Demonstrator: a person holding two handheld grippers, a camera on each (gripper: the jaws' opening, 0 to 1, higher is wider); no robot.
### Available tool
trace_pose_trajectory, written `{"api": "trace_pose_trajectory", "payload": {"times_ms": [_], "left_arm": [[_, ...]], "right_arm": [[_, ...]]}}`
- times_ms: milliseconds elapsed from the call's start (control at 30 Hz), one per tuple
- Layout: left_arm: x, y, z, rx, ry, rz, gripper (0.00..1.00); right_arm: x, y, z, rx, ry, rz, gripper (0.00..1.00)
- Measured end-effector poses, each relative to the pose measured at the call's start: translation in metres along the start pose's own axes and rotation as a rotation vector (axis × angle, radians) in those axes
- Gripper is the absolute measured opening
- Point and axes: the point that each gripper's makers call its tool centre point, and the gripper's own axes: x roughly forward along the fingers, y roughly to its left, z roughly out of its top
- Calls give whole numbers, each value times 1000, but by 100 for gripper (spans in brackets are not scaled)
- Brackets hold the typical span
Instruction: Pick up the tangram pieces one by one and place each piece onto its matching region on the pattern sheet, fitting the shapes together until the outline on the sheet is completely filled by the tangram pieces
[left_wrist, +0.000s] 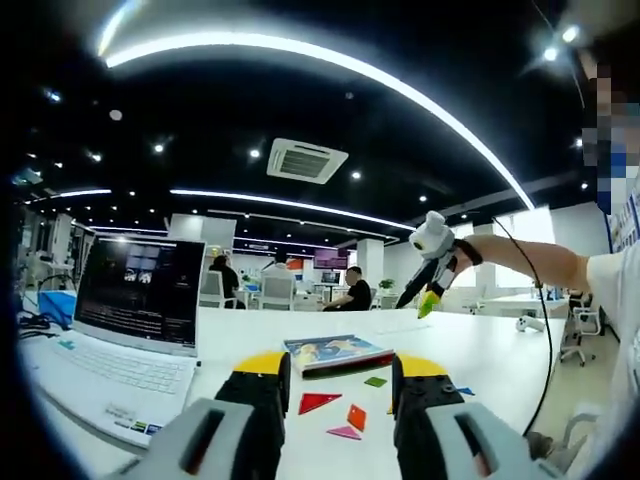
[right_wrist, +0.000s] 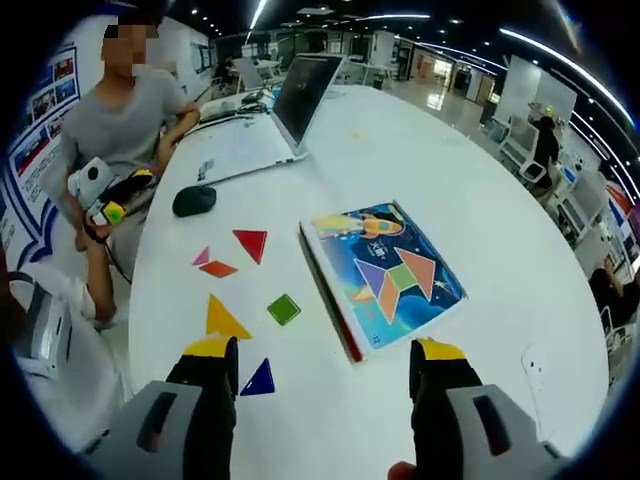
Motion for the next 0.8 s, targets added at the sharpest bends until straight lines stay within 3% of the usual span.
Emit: {"api": "trace_pose_trajectory", "payload": {"times_ms": [233,433,533,633,700,800], "left_arm": [[-3,4,3,-3,-14,5,42],[-7,8,5,-13,-31,15,41],[-8,9,4,-15,-28,15,41],[-10,12,5,-22,-36,17,41],[-11,13,6,-25,-40,19,41],[-12,13,5,-30,-41,17,41]], "right_arm": [[29,5,21,-57,92,31,69],[73,33,50,-149,152,81,70],[85,39,57,-164,165,90,71],[103,57,65,-232,196,134,69],[113,67,71,-301,204,159,68],[128,75,89,-378,153,143,59]]}}
